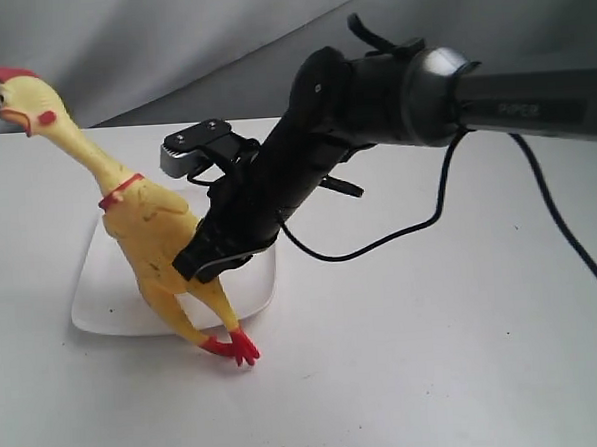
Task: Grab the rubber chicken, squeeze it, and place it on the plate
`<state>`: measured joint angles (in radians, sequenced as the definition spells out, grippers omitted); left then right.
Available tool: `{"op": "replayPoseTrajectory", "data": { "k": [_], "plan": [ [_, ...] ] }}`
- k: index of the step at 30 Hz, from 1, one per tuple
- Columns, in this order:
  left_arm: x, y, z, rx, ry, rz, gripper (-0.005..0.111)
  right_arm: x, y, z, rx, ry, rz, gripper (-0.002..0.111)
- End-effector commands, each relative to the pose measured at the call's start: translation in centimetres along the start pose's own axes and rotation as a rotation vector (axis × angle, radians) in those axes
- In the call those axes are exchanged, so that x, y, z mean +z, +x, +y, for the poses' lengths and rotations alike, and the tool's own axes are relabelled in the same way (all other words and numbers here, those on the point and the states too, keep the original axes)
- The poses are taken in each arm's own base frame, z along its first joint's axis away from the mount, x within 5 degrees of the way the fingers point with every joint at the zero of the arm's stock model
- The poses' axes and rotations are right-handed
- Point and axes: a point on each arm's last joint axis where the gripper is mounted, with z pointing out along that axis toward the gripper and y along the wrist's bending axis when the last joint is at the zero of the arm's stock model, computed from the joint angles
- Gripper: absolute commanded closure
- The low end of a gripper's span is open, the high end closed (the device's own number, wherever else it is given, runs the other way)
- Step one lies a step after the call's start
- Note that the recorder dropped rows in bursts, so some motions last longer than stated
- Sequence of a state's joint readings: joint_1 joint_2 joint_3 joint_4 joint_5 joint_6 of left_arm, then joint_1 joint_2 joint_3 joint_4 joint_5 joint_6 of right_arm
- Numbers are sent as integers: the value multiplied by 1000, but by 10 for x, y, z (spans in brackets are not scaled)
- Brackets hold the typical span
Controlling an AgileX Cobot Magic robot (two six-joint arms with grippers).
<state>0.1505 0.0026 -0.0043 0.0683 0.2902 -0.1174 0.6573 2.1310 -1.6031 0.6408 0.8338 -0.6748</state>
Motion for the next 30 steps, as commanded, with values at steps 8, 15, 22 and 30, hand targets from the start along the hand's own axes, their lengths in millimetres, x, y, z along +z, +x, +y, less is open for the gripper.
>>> {"op": "replayPoseTrajectory", "data": {
  "k": [8,15,22,30],
  "plan": [
    [0,1,0,-12,1,-3,106,30,10,-19,71,81,119,75],
    [0,1,0,-12,1,-3,106,10,7,-9,35,69,137,54],
    [0,1,0,-12,1,-3,106,-80,-5,21,-40,196,125,62],
    [0,1,0,-12,1,-3,106,-192,-2,72,-79,289,-29,72]
  ]
}}
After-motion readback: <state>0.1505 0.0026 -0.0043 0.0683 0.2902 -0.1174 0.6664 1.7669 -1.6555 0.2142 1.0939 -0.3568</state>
